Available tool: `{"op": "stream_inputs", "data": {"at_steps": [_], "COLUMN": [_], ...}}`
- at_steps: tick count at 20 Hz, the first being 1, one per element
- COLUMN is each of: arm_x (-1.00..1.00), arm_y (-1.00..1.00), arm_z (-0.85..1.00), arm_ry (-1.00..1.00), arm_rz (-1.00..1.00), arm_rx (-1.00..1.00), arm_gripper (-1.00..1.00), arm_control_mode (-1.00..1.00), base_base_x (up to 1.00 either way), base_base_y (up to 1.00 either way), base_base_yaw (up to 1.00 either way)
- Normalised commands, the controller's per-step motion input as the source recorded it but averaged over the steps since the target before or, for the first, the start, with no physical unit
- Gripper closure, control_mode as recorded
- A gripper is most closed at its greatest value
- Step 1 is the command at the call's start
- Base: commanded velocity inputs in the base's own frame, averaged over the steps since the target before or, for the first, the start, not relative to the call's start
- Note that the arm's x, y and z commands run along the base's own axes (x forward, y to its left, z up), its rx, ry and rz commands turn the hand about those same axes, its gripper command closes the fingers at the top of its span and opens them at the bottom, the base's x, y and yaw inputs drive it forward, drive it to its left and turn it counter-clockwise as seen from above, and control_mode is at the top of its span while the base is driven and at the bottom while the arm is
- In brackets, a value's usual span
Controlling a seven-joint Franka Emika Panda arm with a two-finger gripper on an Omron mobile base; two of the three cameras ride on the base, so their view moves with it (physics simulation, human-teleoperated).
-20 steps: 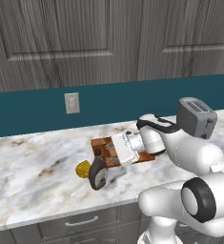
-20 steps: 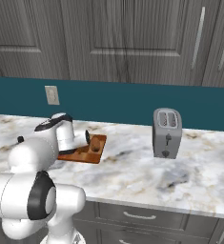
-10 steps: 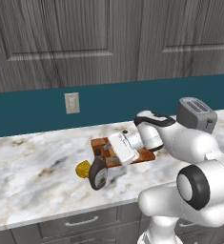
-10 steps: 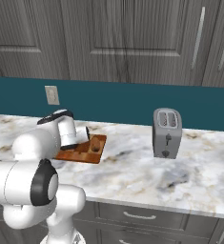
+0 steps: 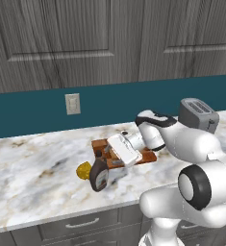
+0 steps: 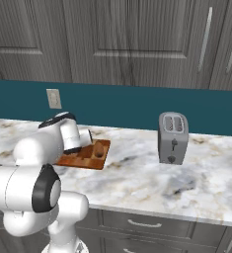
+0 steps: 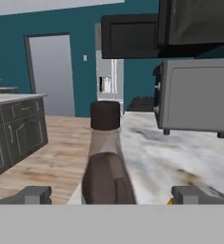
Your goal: Retrieve the reheated potato from the microwave, then place the potato, cheese, and condiment on the cutting board.
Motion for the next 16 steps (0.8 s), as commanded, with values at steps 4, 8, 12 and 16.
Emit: {"op": "stream_inputs", "data": {"at_steps": [4, 8, 12, 16], "arm_x": [-0.22, -0.14, 0.09, 0.29], "arm_y": [0.0, 0.0, 0.0, 0.03], "arm_z": [0.08, 0.06, 0.0, 0.0], "arm_ry": [0.0, 0.0, 0.0, 0.0], "arm_rz": [0.03, 0.02, 0.03, 0.02], "arm_rx": [0.0, 0.0, 0.0, 0.0], "arm_gripper": [-1.0, -1.0, -1.0, -1.0], "arm_control_mode": [-1.0, -1.0, -1.0, -1.0], "base_base_x": [0.0, 0.0, 0.0, 0.0], "base_base_y": [0.0, 0.0, 0.0, 0.0], "base_base_yaw": [0.0, 0.0, 0.0, 0.0]}}
